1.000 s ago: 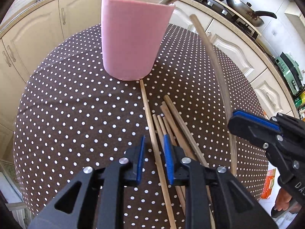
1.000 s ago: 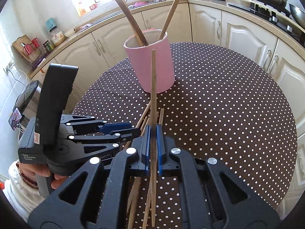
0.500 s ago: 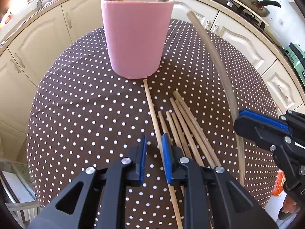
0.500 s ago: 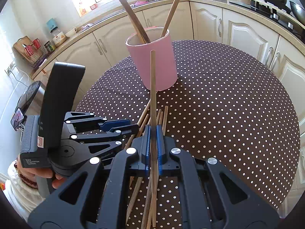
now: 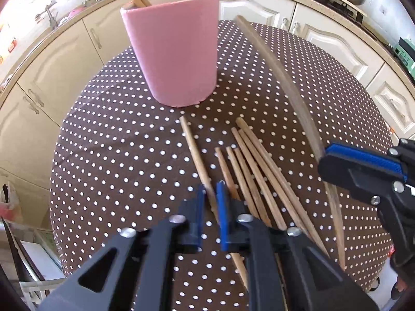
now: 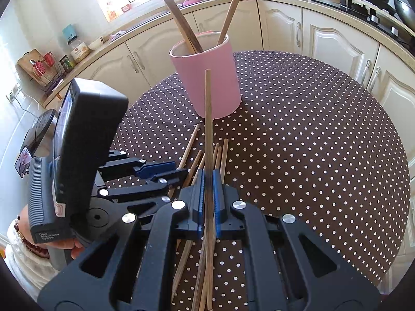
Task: Organize utensils
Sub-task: 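Lift the left tool's chopstick over the pink cup while the right tool carries its own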
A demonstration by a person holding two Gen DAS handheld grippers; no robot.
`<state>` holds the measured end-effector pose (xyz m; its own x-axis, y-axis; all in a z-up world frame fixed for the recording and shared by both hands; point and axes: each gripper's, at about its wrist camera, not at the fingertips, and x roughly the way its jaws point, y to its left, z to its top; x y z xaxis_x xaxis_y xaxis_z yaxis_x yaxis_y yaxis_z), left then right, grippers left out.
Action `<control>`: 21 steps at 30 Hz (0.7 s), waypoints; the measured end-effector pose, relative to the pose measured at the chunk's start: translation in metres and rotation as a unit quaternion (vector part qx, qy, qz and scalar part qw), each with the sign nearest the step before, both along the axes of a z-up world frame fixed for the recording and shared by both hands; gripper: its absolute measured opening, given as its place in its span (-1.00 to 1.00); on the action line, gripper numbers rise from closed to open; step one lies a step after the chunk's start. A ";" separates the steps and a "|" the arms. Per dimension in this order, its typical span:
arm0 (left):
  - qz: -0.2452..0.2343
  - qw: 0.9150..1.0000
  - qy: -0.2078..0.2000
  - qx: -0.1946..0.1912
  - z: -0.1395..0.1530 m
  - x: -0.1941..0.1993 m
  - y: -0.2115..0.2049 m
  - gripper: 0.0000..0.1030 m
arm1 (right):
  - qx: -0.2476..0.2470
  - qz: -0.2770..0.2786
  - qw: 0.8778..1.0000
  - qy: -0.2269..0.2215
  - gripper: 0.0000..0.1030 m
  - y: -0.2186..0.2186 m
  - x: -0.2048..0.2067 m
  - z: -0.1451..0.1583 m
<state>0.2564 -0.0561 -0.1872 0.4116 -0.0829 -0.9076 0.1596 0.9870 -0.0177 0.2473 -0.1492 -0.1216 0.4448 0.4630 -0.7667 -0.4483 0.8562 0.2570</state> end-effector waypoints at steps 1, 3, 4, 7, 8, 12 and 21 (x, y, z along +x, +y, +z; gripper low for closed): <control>0.002 1.000 -0.004 -0.010 0.000 -0.001 0.003 -0.89 | 0.002 -0.002 1.000 0.000 -0.87 -0.001 -0.001 0.000; 0.011 0.999 -0.023 -0.029 0.003 -0.005 0.012 -0.89 | 0.007 -0.006 1.000 -0.005 -0.87 -0.004 -0.002 0.001; 0.014 0.998 -0.035 -0.041 0.006 -0.008 0.016 -0.89 | 0.010 -0.008 1.000 -0.008 -0.87 -0.006 -0.002 0.002; 0.021 0.994 -0.080 -0.077 0.025 -0.020 0.031 -0.89 | 0.027 -0.015 0.999 -0.025 -0.87 -0.014 -0.006 0.009; 0.020 0.990 -0.102 -0.090 0.036 -0.024 0.035 -0.89 | 0.031 -0.019 0.999 -0.034 -0.87 -0.016 -0.007 0.013; 0.024 0.972 -0.187 -0.139 0.075 -0.039 0.053 -0.89 | 0.044 -0.029 0.995 -0.080 -0.87 -0.022 -0.016 0.033; 0.060 0.894 -0.387 -0.216 0.144 -0.044 0.079 -0.89 | 0.097 -0.064 0.972 -0.204 -0.87 -0.028 -0.016 0.093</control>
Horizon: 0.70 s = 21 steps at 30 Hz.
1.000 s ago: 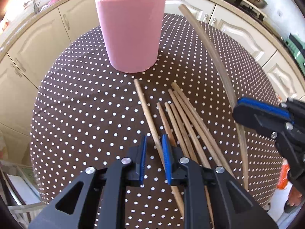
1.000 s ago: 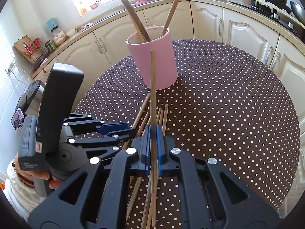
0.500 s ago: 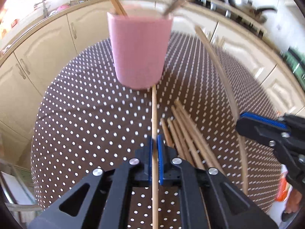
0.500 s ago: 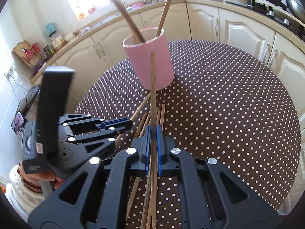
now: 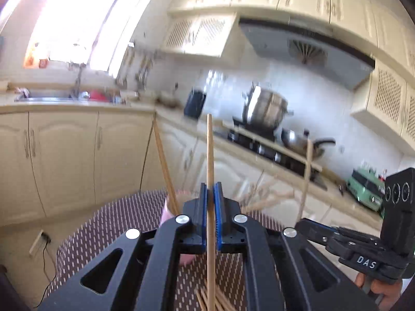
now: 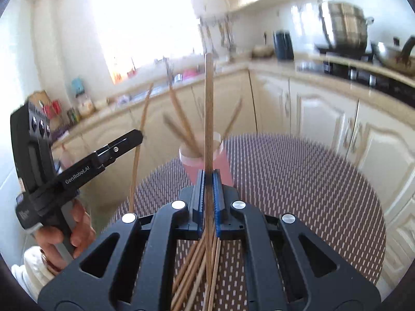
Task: Organize utensils
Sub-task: 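Lift the left tool's chopstick over the pink cup while the right tool carries its own, then open the left tool to drop its chopstick into the cup while the right tool releases its own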
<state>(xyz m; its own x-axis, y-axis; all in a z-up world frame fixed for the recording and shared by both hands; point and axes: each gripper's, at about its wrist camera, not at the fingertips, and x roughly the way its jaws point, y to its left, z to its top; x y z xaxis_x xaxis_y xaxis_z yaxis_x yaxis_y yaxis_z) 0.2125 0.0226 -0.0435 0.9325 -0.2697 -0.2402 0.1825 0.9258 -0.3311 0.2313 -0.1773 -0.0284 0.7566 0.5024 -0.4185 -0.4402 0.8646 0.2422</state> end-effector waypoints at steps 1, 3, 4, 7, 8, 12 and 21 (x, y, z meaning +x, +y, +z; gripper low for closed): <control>0.008 1.000 -0.019 -0.007 0.006 0.002 0.003 -0.89 | 0.003 -0.007 1.000 -0.015 -0.87 0.001 0.004 0.007; 0.027 0.998 -0.048 -0.011 0.013 0.009 0.009 -0.89 | 0.009 -0.020 0.999 -0.046 -0.87 0.004 0.012 0.019; 0.033 0.998 -0.060 -0.014 0.018 0.015 0.009 -0.89 | 0.014 -0.027 0.998 -0.060 -0.87 0.006 0.017 0.024; 0.050 0.995 -0.087 -0.015 0.027 0.028 0.012 -0.89 | 0.036 -0.032 0.995 -0.091 -0.87 0.010 0.032 0.038; 0.056 0.994 -0.096 -0.015 0.030 0.034 0.012 -0.89 | 0.041 -0.034 0.994 -0.098 -0.87 0.010 0.037 0.040; 0.070 0.990 -0.121 -0.013 0.038 0.058 0.013 -0.89 | 0.055 -0.034 0.990 -0.125 -0.87 0.016 0.057 0.053; 0.079 0.989 -0.123 -0.019 0.024 0.100 0.012 -0.89 | 0.044 -0.021 0.987 -0.150 -0.87 0.037 0.078 0.049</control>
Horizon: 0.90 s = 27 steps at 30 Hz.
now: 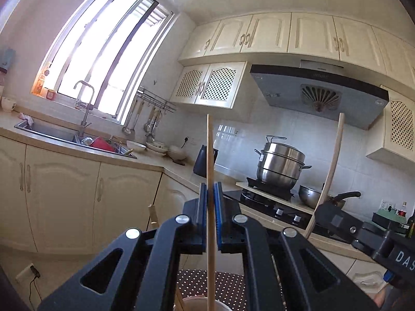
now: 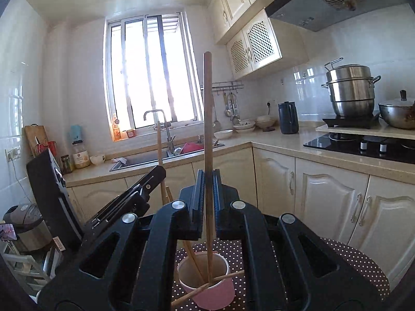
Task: Organize utensils
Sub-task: 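Open the left tool to drop its chopstick into the cup while the right tool releases its own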
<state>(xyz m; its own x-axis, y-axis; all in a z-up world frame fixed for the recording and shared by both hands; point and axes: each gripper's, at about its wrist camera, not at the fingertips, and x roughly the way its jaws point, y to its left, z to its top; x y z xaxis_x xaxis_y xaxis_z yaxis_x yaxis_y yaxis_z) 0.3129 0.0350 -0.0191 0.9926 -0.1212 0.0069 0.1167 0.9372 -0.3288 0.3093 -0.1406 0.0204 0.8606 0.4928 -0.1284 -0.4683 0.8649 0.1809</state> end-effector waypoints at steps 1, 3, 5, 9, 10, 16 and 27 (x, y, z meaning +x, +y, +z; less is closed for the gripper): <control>0.003 1.000 0.001 0.004 -0.003 0.003 -0.001 -0.89 | -0.003 0.001 1.000 0.002 -0.87 0.001 0.002 -0.003; 0.004 1.000 0.006 0.009 -0.010 0.007 -0.002 -0.89 | -0.005 0.004 1.000 0.005 -0.87 0.002 0.004 -0.010; 0.008 1.000 0.008 0.012 -0.017 0.007 -0.003 -0.89 | -0.007 0.006 1.000 0.010 -0.87 0.002 0.006 -0.016; 0.005 1.000 0.020 0.023 -0.029 0.007 -0.006 -0.89 | -0.018 0.008 0.999 0.025 -0.87 0.005 0.006 -0.027; 0.003 0.999 0.028 0.028 -0.032 0.006 -0.007 -0.89 | -0.021 0.009 0.999 0.030 -0.87 0.006 0.006 -0.030; -0.020 0.997 0.060 0.036 -0.045 -0.005 -0.008 -0.68 | -0.043 0.004 0.998 0.047 -0.86 0.010 0.000 -0.039; -0.022 0.995 0.077 0.059 -0.027 -0.053 -0.009 -0.22 | -0.057 -0.019 0.997 0.043 -0.85 0.002 -0.034 -0.027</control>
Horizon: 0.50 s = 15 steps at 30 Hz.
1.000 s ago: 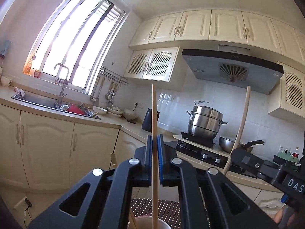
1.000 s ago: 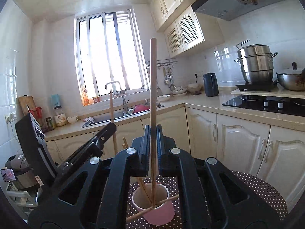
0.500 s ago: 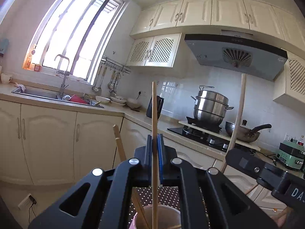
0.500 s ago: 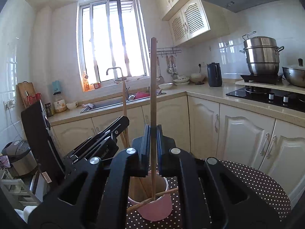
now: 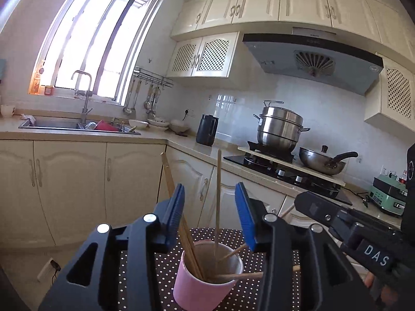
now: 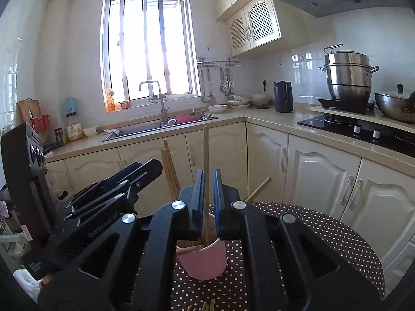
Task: Organize utensils
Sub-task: 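Open the left tool to drop its chopstick into the cup while the right tool releases its own, then move both open tools back down to the chopstick pile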
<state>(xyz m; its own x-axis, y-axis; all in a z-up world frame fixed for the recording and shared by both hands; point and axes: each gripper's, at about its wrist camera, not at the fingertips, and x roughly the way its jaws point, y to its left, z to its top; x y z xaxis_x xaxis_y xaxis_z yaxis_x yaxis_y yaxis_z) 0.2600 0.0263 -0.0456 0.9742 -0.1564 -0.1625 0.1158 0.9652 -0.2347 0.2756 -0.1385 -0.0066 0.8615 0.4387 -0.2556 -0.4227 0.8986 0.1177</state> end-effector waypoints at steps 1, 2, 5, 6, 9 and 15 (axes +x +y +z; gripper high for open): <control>-0.003 1.000 0.001 0.002 0.002 -0.006 -0.001 -0.20 | 0.000 -0.001 1.000 -0.002 -0.85 -0.002 -0.004 0.002; -0.002 1.000 0.003 0.005 0.004 -0.011 -0.001 -0.15 | 0.000 -0.002 1.000 -0.003 -0.85 -0.004 -0.010 0.005; 0.000 1.000 0.014 0.014 0.009 -0.028 -0.004 -0.13 | -0.001 -0.008 1.000 -0.007 -0.85 -0.012 -0.026 0.011; -0.001 1.000 0.017 0.015 0.010 -0.032 -0.004 -0.13 | -0.001 -0.009 1.000 -0.006 -0.85 -0.015 -0.032 0.012; -0.003 0.999 0.039 0.021 0.010 -0.046 -0.008 -0.13 | -0.002 -0.012 1.000 0.000 -0.85 -0.025 -0.049 0.012; -0.020 0.992 0.112 0.053 -0.005 -0.065 -0.022 -0.03 | -0.022 -0.014 0.999 0.032 -0.85 -0.039 -0.074 -0.001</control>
